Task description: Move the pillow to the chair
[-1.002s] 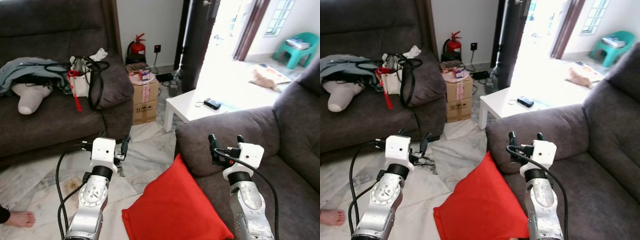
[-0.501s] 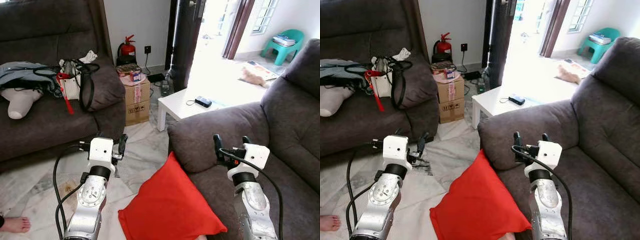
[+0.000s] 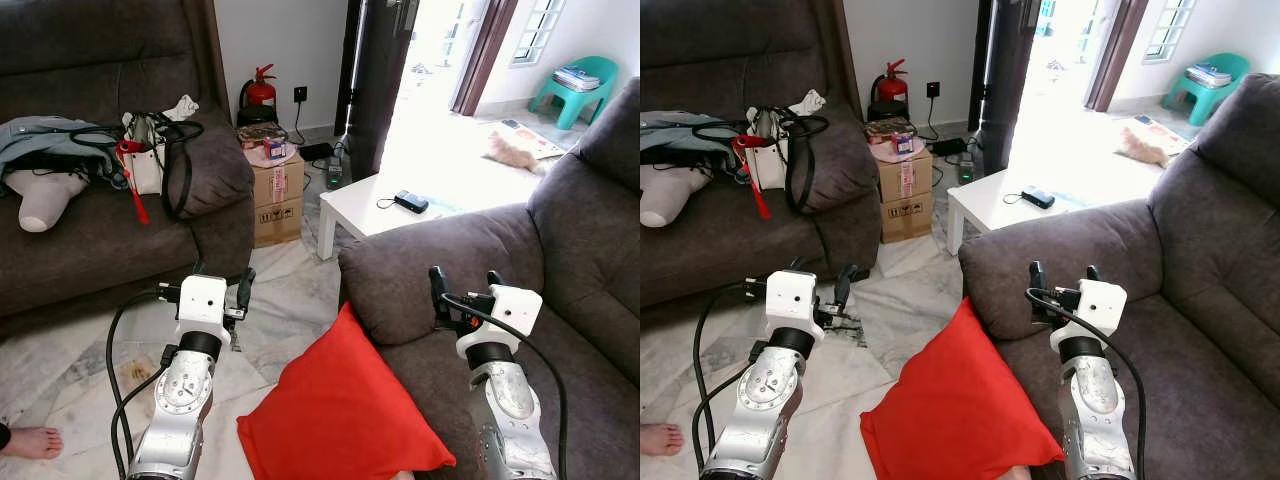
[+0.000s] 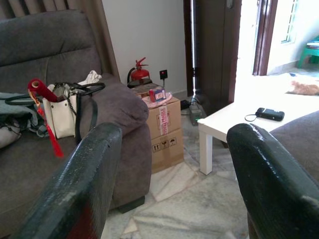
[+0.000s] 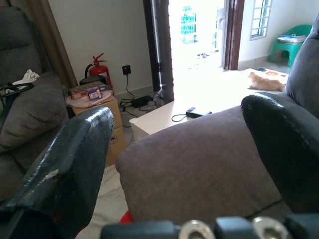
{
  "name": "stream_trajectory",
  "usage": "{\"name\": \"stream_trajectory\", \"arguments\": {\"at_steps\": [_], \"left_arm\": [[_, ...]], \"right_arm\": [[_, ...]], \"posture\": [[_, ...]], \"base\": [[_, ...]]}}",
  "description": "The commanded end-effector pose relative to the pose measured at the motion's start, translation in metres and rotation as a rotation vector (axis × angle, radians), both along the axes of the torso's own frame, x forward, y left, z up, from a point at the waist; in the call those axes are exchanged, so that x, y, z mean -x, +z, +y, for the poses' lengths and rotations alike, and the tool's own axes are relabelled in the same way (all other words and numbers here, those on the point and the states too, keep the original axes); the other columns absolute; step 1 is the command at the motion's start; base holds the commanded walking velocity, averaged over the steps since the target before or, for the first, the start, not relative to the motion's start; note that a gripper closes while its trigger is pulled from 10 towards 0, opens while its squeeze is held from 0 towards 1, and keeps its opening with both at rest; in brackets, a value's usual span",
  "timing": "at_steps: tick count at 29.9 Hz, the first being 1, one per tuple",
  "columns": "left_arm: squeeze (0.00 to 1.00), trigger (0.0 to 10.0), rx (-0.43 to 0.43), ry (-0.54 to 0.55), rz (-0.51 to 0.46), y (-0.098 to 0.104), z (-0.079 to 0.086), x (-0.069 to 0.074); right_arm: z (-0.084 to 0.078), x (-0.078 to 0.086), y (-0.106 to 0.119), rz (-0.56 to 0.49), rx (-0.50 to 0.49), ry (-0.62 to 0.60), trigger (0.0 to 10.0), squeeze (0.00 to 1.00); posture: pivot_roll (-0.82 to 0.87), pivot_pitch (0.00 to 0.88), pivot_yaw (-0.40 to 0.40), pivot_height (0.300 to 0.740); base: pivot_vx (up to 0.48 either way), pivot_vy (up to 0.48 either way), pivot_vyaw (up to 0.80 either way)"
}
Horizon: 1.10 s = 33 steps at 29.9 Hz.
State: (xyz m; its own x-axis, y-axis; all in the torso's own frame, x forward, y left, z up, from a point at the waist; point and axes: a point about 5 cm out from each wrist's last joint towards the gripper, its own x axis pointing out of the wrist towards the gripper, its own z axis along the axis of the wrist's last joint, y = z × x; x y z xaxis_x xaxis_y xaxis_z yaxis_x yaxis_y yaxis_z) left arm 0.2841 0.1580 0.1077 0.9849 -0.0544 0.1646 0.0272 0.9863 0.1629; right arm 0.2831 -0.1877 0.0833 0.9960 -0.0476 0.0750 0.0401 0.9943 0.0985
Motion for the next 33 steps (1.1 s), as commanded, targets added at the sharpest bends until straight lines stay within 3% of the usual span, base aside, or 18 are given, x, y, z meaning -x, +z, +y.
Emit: {"name": "stream_trajectory", "arguments": {"at_steps": [1, 13, 33], "left_arm": [[0.0, 10.0, 0.003, -0.001, -0.033, 0.0069, -0.0012, 0.0004], [0.0, 10.0, 0.007, 0.006, -0.033, 0.0072, -0.0012, -0.0003], [0.0, 10.0, 0.009, 0.013, -0.031, 0.0072, -0.0011, -0.0002]], "right_arm": [[-0.0023, -0.0016, 0.0004, 0.006, -0.009, -0.005, 10.0, 0.0], [-0.0006, -0.0038, 0.0016, 0.011, -0.001, 0.01, 10.0, 0.0], [0.0035, -0.0045, 0.0006, 0.023, 0.009, 0.041, 10.0, 0.0]], "posture": [[0.05, 0.0, -0.047, 0.74], [0.05, 0.0, -0.054, 0.736], [0.05, 0.0, -0.059, 0.628]], "base": [[0.0, 0.0, 0.0], [0.0, 0.0, 0.0], [0.0, 0.0, 0.0]]}}
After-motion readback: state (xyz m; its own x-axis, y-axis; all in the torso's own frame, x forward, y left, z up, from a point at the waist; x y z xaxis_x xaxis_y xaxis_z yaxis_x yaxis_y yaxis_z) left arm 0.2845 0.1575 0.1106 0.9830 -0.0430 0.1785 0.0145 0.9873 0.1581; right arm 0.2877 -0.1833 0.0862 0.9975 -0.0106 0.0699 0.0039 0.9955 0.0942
